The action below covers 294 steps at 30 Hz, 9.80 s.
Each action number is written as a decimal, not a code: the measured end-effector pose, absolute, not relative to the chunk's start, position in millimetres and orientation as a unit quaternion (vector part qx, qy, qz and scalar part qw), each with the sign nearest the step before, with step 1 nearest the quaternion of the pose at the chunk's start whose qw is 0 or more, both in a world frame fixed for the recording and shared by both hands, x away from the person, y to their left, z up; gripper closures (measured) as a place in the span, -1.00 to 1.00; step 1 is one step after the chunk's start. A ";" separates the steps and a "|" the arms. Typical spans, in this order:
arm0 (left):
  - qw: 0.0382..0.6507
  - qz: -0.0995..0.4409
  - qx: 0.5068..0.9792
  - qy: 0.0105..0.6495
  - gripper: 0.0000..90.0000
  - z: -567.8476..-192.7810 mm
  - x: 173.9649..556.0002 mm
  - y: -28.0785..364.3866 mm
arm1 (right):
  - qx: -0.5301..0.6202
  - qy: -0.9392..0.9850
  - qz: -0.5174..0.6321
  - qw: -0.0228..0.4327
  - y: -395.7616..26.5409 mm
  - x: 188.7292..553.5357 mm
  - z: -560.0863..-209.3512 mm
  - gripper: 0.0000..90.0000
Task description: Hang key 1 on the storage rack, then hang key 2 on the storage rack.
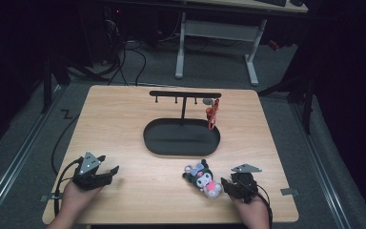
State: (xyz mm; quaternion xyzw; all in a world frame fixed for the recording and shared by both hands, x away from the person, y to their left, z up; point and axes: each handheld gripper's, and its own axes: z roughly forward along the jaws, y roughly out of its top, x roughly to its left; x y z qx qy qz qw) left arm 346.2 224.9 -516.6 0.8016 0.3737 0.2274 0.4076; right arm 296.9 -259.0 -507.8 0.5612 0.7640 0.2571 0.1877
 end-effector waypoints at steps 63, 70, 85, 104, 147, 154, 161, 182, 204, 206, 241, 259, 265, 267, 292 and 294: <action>0.422 0.206 0.812 0.346 -0.28 -516.0 337.7 225.0 | 0.516 0.843 0.133 0.076 -206.3 318.2 -435.5 -0.53; 0.420 0.206 0.814 0.344 -0.29 -516.1 338.3 224.5 | 0.506 0.852 0.123 0.047 -191.9 317.2 -452.3 -0.59; 0.419 0.204 0.817 0.341 -0.29 -516.9 338.6 223.3 | 0.505 0.856 0.099 0.044 -188.8 311.9 -484.2 -0.43; 0.415 0.202 0.820 0.340 -0.29 -517.7 339.0 222.8 | 0.494 0.861 0.106 0.061 -185.1 311.9 -474.1 0.08; 0.418 0.203 0.818 0.339 -0.30 -517.0 337.6 226.8 | 0.535 0.819 0.185 0.093 -196.6 374.4 -373.7 0.14; 0.418 0.202 0.818 0.340 -0.30 -516.9 337.4 227.2 | 0.537 0.816 0.190 0.099 -197.7 383.8 -365.4 0.14; 0.418 0.200 0.819 0.339 -0.30 -517.2 337.7 226.6 | 0.544 0.810 0.192 0.099 -198.3 391.7 -357.9 0.14; 0.419 0.199 0.818 0.340 -0.30 -517.5 337.6 228.2 | 0.556 0.802 0.197 0.093 -193.3 419.4 -322.9 0.14; 0.418 0.198 0.818 0.342 -0.30 -517.3 337.3 231.0 | 0.559 0.800 0.188 0.109 -178.2 449.0 -307.3 0.14; 0.418 0.198 0.818 0.342 -0.31 -517.4 337.2 230.9 | 0.561 0.799 0.186 0.111 -178.2 451.5 -305.9 0.14; 0.408 0.193 0.829 0.331 -0.30 -520.4 337.4 226.8 | 0.575 0.805 0.112 0.097 -184.2 468.5 -333.0 0.11; 0.398 0.187 0.838 0.324 -0.30 -521.8 337.3 224.0 | 0.573 0.810 0.097 0.081 -182.6 468.1 -353.7 0.11; 0.399 0.186 0.838 0.323 -0.30 -522.5 337.1 222.6 | 0.563 0.821 0.073 0.068 -179.8 465.3 -371.0 0.12; 0.398 0.186 0.839 0.323 -0.30 -522.6 337.0 222.4 | 0.561 0.822 0.072 0.067 -177.0 465.7 -376.8 0.11; 0.393 0.181 0.844 0.316 -0.31 -523.8 339.0 219.1 | 0.560 0.814 0.138 0.076 -175.8 453.7 -391.4 -0.24; 0.394 0.182 0.844 0.315 -0.31 -524.1 338.9 218.2 | 0.557 0.813 0.149 0.083 -179.7 446.4 -394.3 -0.25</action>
